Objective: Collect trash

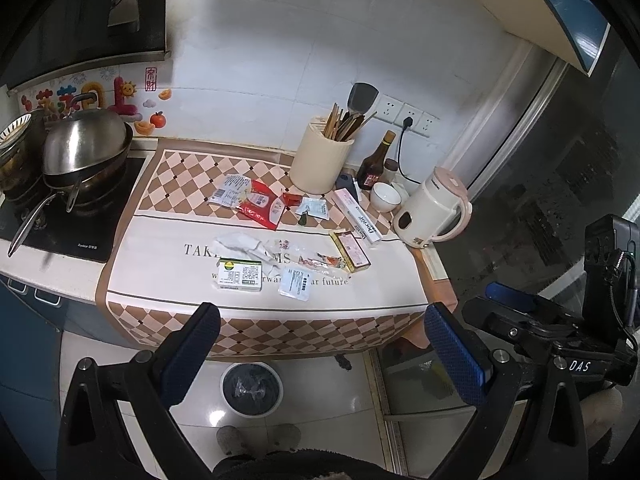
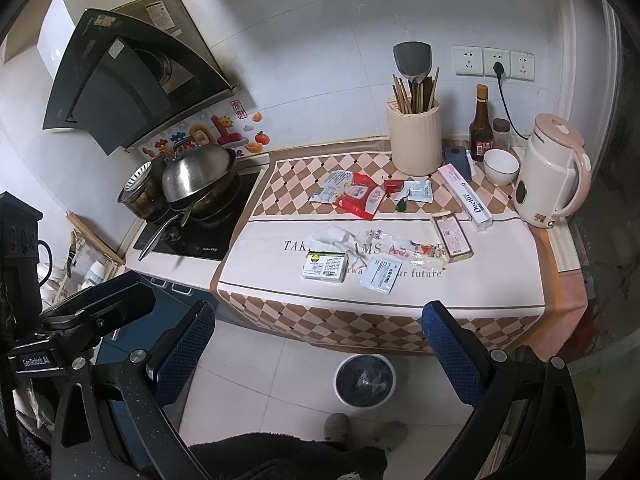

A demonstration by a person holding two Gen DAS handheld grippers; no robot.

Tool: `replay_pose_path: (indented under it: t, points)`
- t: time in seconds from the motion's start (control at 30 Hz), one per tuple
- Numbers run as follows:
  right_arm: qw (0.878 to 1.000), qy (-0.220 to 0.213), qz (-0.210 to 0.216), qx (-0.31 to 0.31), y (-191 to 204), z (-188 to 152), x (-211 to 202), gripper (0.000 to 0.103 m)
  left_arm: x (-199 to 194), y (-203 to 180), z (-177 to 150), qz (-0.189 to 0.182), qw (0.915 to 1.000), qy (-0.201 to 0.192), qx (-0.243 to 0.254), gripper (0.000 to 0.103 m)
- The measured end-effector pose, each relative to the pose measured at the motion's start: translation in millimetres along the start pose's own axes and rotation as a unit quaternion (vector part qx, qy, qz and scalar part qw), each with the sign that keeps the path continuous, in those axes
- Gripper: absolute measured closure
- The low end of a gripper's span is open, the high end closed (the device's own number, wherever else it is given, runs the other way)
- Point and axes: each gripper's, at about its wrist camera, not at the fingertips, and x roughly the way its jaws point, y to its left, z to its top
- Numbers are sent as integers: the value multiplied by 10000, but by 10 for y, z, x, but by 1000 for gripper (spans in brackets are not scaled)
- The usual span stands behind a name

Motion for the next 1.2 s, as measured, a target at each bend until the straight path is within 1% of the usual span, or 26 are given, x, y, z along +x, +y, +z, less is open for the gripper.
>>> replay_pose_path:
  t: [0.37, 0.43, 0.67, 0.7, 1.2]
  points:
    - [10000, 14, 30, 13, -29, 10, -2, 0, 10, -106, -21, -14, 10000, 14, 26, 0]
    - [10000, 16, 28, 12, -29, 10, -2, 0, 35, -33, 17, -17, 10000, 28, 21, 0]
    - [10000, 20, 31, 9, -39, 7, -1, 0, 61, -95, 3, -21, 10000, 37, 32, 0]
    - [10000, 20, 30, 6, -42, 6, -1, 0, 41, -45, 18, -14, 10000, 29, 15, 0]
    - [10000, 41, 40, -24, -15, -5, -4, 0, 76, -80, -7, -39, 10000, 63, -5, 0]
